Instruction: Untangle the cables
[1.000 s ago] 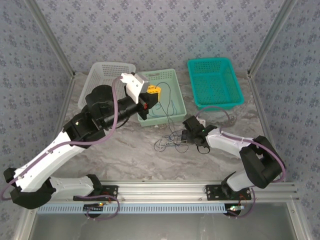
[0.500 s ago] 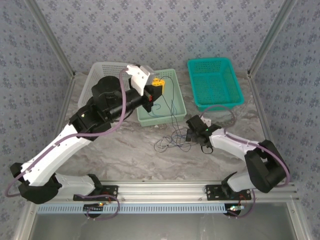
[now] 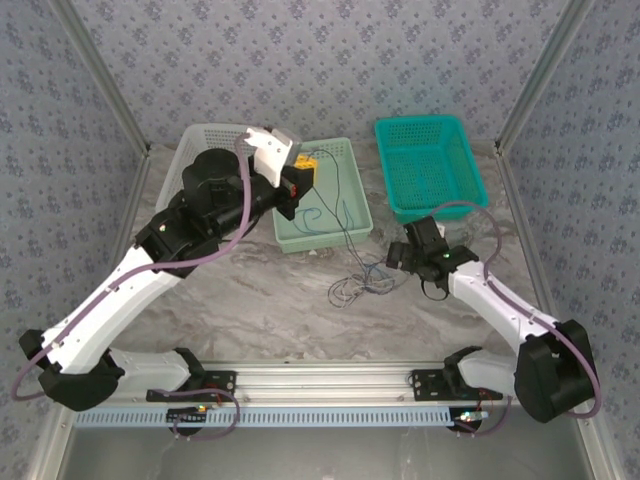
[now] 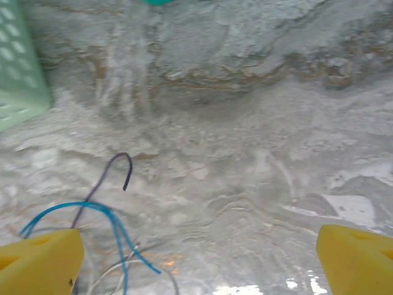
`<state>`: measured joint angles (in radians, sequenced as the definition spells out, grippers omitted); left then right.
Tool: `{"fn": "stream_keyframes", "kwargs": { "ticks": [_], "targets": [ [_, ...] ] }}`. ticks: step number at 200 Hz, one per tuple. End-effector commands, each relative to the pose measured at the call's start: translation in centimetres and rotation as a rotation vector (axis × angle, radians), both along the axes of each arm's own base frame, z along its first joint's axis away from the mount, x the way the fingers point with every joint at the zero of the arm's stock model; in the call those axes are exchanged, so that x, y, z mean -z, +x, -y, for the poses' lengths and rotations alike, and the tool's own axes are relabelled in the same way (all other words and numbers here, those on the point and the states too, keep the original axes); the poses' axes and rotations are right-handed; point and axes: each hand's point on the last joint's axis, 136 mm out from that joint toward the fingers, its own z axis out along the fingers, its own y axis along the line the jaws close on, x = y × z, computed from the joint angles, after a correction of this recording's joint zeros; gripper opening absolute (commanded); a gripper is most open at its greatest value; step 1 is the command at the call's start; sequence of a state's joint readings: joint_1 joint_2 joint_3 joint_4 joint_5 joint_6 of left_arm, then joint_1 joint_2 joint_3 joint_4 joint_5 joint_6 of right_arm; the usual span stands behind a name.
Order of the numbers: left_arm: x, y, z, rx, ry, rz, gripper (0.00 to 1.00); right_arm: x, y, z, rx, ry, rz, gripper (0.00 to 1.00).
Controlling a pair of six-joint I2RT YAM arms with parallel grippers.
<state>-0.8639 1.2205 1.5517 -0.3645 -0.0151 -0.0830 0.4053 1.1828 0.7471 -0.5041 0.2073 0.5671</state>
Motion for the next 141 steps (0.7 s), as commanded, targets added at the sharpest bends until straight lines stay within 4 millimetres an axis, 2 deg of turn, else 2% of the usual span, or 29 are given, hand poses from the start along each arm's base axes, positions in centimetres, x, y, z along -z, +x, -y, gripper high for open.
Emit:
{"fn": "stream_keyframes", "kwargs": {
  "ticks": [1,30,62,93,141],
  "targets": [
    [1.4,0.3,-0.1,-0.002,0.021,-0.036,0.00,-1.5,0.2,-1.5,-0.069,0.077,0.008,1.00],
    [2.1,0.5,-0.7,-0.019,0.036,-0.055,0.01,-2.2,0.0,-0.2,-0.029,0.077,0.017,1.00],
    [2.7,1.3,-1.1,-0.049,0.049,-0.074,0.01,-4.1,-0.4,-1.6,-0.164,0.111,0.082,1.00],
    [3.0,2.9,-2.2,-0.102,0.028,-0.107,0.00,-3.6,-1.8,-1.8,-0.209,0.123,0.083,0.98],
    [2.7,3.6,-2.7,-0.102,0.021,-0.120,0.01,-2.8,-3.6,-3.4,-0.310,0.150,0.092,0.93]
  ]
}}
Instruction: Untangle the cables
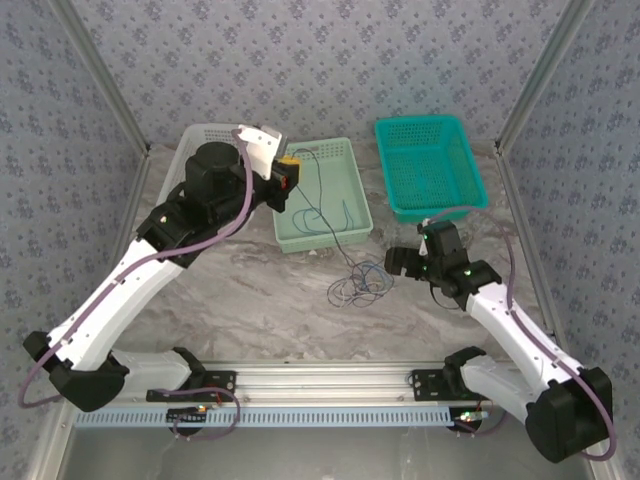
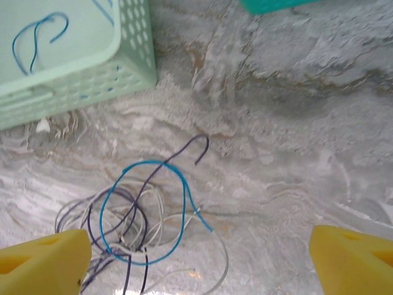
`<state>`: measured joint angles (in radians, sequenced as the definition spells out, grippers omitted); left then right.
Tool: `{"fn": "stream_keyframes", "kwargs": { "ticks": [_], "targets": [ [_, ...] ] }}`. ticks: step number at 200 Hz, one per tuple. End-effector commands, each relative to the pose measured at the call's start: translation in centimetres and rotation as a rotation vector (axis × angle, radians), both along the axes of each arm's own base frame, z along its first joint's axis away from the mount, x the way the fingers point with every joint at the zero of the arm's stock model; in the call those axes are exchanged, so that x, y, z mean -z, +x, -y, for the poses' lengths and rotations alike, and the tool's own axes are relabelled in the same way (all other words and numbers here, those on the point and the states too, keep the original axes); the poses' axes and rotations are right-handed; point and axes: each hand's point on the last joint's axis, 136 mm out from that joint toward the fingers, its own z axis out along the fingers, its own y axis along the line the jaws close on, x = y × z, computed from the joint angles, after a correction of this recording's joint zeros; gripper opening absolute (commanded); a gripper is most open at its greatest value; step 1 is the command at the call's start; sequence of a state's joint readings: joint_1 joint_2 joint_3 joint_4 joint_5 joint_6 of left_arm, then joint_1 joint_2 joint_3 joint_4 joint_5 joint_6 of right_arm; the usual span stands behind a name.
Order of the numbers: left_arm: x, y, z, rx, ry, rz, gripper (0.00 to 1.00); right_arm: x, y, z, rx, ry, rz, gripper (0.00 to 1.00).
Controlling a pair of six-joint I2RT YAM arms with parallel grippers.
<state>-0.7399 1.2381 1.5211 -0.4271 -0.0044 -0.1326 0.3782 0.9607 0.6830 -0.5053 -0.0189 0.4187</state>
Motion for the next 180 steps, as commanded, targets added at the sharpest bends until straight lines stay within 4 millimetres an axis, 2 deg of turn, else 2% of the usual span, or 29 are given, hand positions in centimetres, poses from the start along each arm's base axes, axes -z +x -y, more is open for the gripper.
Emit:
{"fn": "stream_keyframes", "kwargs": {
  "ticks": [1,31,53,83,113,150,180],
  "targets": [
    [-0.9,-0.1,0.2,0.019,-0.026,-0.006,0.01,0.3,-1.2,-1.1,-0.087,0.002,0.004,0.93],
    [-0.8,0.5,0.1,0.016,-0.026,-0.013,0.01,-0.1,-2.0,-2.8,-0.173,0.026,0.030,0.93],
    [-1.2,0.2,0.5,0.040,-0.041,-0.010,0.01,0.7,-1.9,-2.9,-0.184,-0.025,0.024,0.93],
    [-1.1,0.5,0.0,0.022,-0.030,-0.015,0.01,1.1,-1.8,-4.1,-0.237,-0.008,0.008,0.91],
    [-0.6,1.4,-0.7,0.005,-0.026,-0.042,0.01,0.9,-2.2,-4.0,-0.256,-0.009,0.034,0.84],
    [-0.3,2.5,-1.3,0.001,-0.045,-0.070,0.01,1.2,-3.3,-5.1,-0.344,0.019,0.030,0.77],
    [-0.2,2.5,-1.1,0.011,-0.045,-0.076,0.01,1.6,-3.1,-4.4,-0.328,-0.028,0.031,0.78]
  ]
}}
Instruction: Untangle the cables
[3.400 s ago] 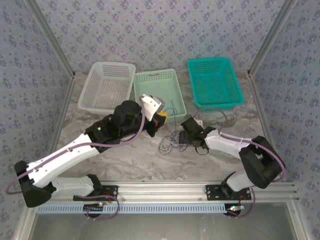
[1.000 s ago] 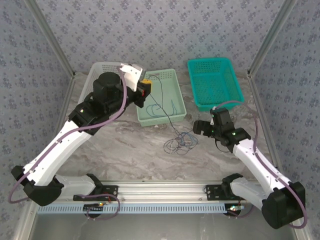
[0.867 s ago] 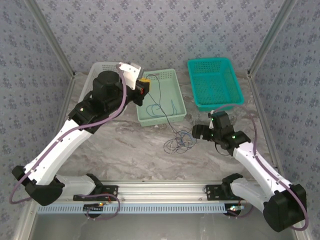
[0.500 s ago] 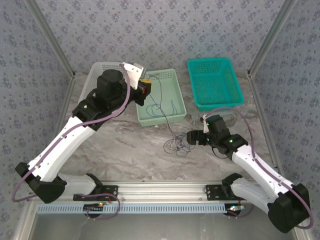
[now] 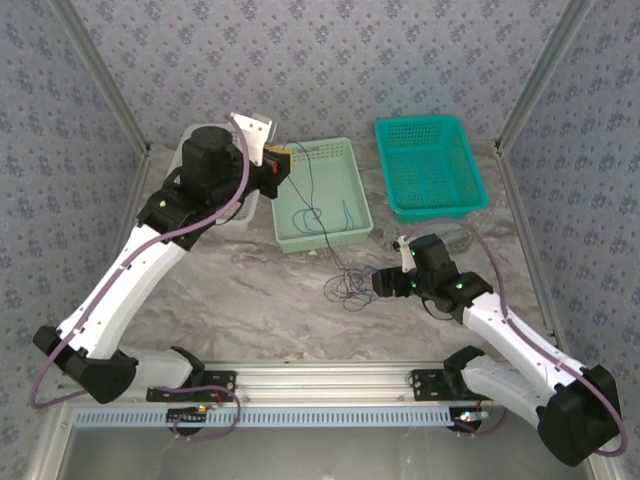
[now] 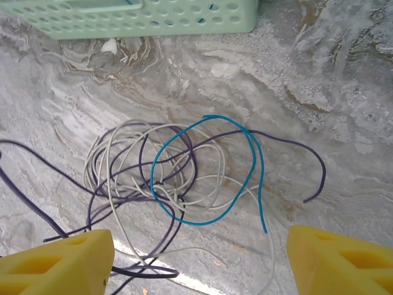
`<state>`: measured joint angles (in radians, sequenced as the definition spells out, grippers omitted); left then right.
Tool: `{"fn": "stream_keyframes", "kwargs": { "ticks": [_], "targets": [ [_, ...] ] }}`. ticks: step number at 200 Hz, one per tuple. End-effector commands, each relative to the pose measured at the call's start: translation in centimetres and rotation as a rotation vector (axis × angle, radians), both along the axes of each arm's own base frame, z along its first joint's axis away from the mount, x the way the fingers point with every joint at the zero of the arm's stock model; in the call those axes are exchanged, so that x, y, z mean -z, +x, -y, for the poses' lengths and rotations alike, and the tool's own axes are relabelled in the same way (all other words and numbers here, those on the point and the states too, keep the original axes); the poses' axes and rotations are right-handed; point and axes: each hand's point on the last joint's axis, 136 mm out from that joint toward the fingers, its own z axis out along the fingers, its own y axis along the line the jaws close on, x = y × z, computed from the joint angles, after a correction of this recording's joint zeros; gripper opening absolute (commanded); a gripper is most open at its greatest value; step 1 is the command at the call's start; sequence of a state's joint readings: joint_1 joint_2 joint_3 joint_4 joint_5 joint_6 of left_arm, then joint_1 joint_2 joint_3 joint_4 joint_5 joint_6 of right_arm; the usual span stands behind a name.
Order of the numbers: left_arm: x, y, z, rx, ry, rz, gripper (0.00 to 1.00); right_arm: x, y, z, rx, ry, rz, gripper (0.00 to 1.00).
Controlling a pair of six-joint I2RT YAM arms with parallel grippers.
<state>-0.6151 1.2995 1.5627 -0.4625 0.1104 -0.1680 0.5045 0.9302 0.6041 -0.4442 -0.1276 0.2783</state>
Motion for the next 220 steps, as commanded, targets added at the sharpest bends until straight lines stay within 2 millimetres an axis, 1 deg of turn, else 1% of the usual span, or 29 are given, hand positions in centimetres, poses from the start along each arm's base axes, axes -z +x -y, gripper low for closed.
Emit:
{"fn": "stream_keyframes", "kwargs": {
  "ticks": [1,10,32,50,66,93,132,158,180,190,210,220],
  "targets": [
    [-1.4,-0.5,0.3,0.032,-0.033,0.008,0.01,0.2,-0.1,0.1,-0.024,-0.028,0.013,0.78],
    [-1.5,-0.7,0.4,0.038,-0.035,0.010,0.01,0.1,0.1,0.1,-0.022,-0.025,0.026,0.80],
    [-1.4,-0.6,0.2,0.032,-0.031,0.006,0.01,-0.5,0.6,-0.7,-0.041,0.008,0.059,0.80],
    [-1.1,-0.4,0.1,0.025,-0.025,-0.001,0.01,-0.7,0.7,-1.4,-0.070,0.025,0.075,0.79],
    [-1.1,-0.2,0.1,0.022,-0.024,-0.008,0.01,-0.8,0.3,-1.7,-0.101,0.025,0.083,0.79],
    [-1.0,0.5,-0.2,0.008,-0.021,-0.018,0.01,-0.5,-0.4,-1.5,-0.124,0.021,0.088,0.78],
    [-0.8,1.0,-0.1,0.014,-0.027,-0.038,0.01,-0.6,-1.1,-2.6,-0.191,0.060,0.089,0.77],
    [-0.8,1.2,-0.3,0.009,-0.020,-0.041,0.02,-1.0,-1.0,-2.3,-0.181,0.062,0.107,0.81],
    [-0.6,1.2,-0.6,0.007,-0.013,-0.045,0.01,-1.7,-0.4,-1.4,-0.127,0.046,0.139,0.89],
    [-0.4,1.0,-0.5,0.015,-0.012,-0.047,0.01,-2.0,-0.1,-0.9,-0.101,0.035,0.149,0.91],
    [-0.2,0.9,-0.4,0.025,-0.017,-0.055,0.02,-2.8,-0.2,-1.7,-0.142,0.069,0.154,0.91],
    [0.0,0.9,-0.3,0.029,-0.019,-0.061,0.01,-2.5,-0.4,-2.1,-0.169,0.065,0.137,0.90]
  ]
}}
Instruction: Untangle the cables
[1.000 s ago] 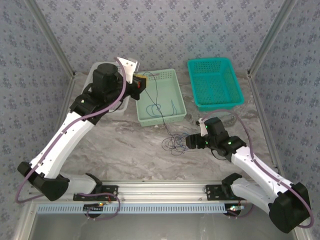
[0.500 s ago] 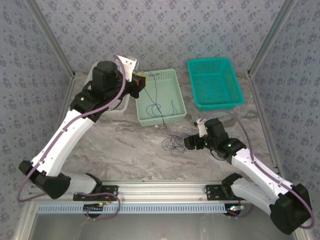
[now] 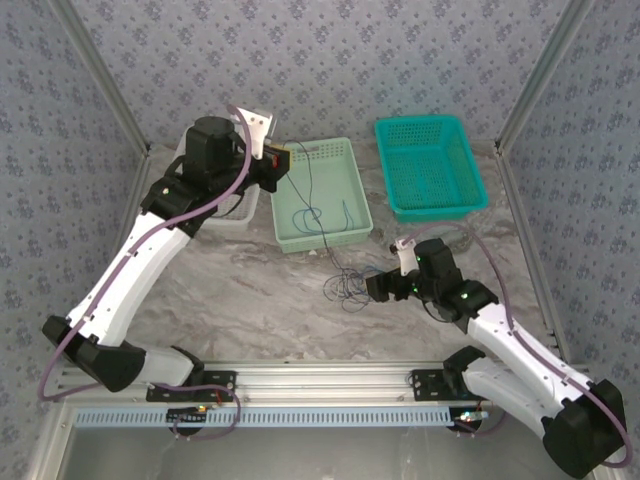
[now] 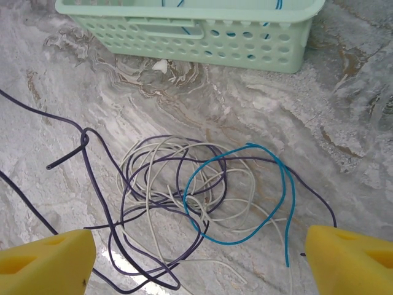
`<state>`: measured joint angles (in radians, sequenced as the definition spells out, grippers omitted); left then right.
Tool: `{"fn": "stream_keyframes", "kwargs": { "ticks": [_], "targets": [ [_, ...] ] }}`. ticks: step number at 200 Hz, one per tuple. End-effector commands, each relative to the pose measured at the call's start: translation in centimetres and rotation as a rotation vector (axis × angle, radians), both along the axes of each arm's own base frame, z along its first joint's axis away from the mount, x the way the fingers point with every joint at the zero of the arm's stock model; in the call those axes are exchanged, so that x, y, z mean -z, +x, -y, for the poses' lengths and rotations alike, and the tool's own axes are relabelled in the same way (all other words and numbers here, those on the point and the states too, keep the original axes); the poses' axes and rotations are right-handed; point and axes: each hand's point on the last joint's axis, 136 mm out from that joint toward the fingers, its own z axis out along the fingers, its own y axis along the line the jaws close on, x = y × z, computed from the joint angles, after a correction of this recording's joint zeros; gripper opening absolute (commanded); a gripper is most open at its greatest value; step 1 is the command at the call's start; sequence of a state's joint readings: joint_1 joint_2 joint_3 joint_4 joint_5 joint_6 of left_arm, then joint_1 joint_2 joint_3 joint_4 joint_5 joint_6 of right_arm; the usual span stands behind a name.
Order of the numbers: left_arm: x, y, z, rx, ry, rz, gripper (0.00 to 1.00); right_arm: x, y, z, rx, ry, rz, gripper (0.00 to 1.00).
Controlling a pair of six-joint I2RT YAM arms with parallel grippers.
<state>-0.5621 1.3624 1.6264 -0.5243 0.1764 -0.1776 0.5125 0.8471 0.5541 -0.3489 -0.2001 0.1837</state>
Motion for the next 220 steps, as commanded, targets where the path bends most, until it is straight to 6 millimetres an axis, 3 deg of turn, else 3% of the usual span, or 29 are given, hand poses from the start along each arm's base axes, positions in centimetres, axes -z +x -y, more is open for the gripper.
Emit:
{"fn": "stream_keyframes", "kwargs": {
  "ticks": [1,29,85,109,123,166,205,220],
  "targets": [
    [-1.0,-0.7,-0.1,0.022,-0.032,0.007,0.01,-0.7,0.0,-0.7,-0.045,0.004,0.004,0.90],
    [-1.4,-0.9,0.2,0.036,-0.050,0.011,0.02,0.5,-0.2,-1.6,-0.105,-0.012,-0.044,0.86],
    [-1.5,-0.9,0.1,0.032,-0.048,0.010,0.02,0.6,-0.4,-3.3,-0.174,0.006,-0.033,0.84],
    [-2.0,-1.0,0.2,0.040,-0.069,0.016,0.02,1.7,0.2,-3.5,-0.164,-0.020,-0.067,0.76],
    [-2.6,-1.3,0.2,0.047,-0.083,0.027,0.02,2.6,1.0,-3.4,-0.135,-0.058,-0.093,0.68],
    [-4.0,-2.3,-0.4,0.052,-0.074,0.059,0.02,4.2,3.7,-2.0,0.019,-0.134,-0.112,0.20],
    [-8.4,-2.6,-4.7,-0.050,-0.055,0.166,0.02,7.1,3.2,0.6,0.153,-0.169,-0.242,0.08],
    [-10.4,-3.1,-5.3,-0.048,-0.071,0.207,0.02,8.2,2.8,1.3,0.186,-0.186,-0.287,0.06]
  ]
}}
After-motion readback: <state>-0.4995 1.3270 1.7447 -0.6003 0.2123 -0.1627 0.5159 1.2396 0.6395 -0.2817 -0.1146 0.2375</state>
